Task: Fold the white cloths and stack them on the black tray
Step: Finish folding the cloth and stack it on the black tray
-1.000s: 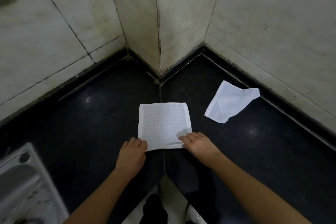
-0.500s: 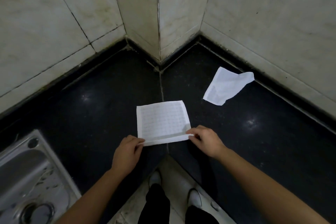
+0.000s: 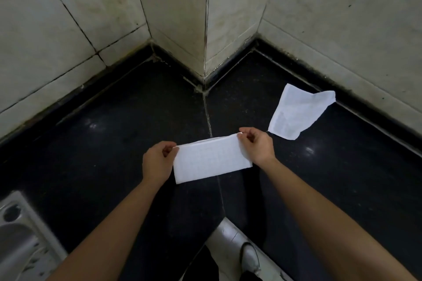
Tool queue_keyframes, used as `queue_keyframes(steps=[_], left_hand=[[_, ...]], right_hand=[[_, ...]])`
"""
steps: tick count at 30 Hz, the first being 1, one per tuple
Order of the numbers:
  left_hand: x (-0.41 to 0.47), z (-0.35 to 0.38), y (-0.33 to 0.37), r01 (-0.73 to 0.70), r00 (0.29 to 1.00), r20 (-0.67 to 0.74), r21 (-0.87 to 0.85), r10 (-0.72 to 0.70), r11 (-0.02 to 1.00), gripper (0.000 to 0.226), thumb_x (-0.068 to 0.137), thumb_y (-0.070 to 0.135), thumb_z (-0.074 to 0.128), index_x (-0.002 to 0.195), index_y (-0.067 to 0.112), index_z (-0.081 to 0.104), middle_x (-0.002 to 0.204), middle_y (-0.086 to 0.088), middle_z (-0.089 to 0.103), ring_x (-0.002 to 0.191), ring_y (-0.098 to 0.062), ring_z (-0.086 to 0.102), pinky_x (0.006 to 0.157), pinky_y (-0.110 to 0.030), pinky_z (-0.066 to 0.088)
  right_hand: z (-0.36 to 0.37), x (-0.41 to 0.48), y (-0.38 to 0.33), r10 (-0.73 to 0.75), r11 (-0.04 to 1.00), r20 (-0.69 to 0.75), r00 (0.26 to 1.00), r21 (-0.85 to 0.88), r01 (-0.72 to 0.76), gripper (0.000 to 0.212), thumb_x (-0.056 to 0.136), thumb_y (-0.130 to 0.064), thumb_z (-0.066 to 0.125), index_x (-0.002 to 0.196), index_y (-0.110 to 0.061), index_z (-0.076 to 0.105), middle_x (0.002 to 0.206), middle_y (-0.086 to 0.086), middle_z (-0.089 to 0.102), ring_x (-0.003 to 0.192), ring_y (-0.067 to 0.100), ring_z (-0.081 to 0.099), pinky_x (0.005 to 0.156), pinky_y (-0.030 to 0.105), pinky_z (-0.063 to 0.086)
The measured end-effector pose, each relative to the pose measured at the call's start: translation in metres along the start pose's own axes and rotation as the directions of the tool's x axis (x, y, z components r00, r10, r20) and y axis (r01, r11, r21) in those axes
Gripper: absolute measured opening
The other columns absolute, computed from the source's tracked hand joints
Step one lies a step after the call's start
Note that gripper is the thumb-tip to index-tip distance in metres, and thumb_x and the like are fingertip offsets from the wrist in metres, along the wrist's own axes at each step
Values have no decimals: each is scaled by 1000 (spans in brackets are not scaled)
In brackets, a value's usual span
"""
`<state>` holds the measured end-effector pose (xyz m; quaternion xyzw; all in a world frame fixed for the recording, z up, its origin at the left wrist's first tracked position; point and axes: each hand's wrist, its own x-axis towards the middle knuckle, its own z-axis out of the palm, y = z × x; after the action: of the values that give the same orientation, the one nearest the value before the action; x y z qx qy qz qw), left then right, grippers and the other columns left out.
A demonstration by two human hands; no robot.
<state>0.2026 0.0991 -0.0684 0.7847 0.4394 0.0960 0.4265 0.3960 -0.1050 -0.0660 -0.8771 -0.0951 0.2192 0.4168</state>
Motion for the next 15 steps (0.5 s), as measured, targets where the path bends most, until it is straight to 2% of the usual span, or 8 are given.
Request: queue_keyframes(steps=[7, 11, 13, 15], left_hand=[[13, 12, -10, -91, 996, -6, 129, 92, 988, 12, 93, 22, 65, 102, 21, 72, 92, 8, 58, 85, -15, 59, 78, -31, 49], [10, 15, -16, -115, 992, -29, 124, 120, 985, 8, 93, 21, 64, 98, 22, 70, 94, 8, 57, 85, -15, 58, 76, -35, 51], [8, 16, -17, -117, 992, -34, 139, 123, 983, 10, 94, 21, 62, 101, 20, 69, 99, 6, 57, 91, -16, 57, 79, -40, 53], [4, 16, -17, -198, 972, -74, 244, 221, 949, 22, 97, 26, 55, 112, 14, 68, 111, -1, 57, 102, -20, 54, 84, -44, 52]], right_hand=[[9, 10, 10, -135, 958, -1, 991, -254, 130, 24, 98, -32, 60, 118, -25, 71, 110, -3, 61, 88, 8, 58, 85, 21, 46], [7, 8, 16, -220, 935, 23, 975, -279, 218, 20, 98, -33, 58, 112, -24, 70, 104, -7, 57, 84, 7, 57, 86, 29, 51], [6, 7, 17, -235, 924, 43, 971, -299, 237, 21, 98, -32, 57, 113, -22, 69, 105, -7, 55, 85, 7, 56, 85, 32, 52], [6, 5, 18, -377, 856, 14, 926, -377, 354, 26, 100, -28, 55, 120, -16, 67, 113, -1, 55, 93, 13, 56, 89, 38, 52]])
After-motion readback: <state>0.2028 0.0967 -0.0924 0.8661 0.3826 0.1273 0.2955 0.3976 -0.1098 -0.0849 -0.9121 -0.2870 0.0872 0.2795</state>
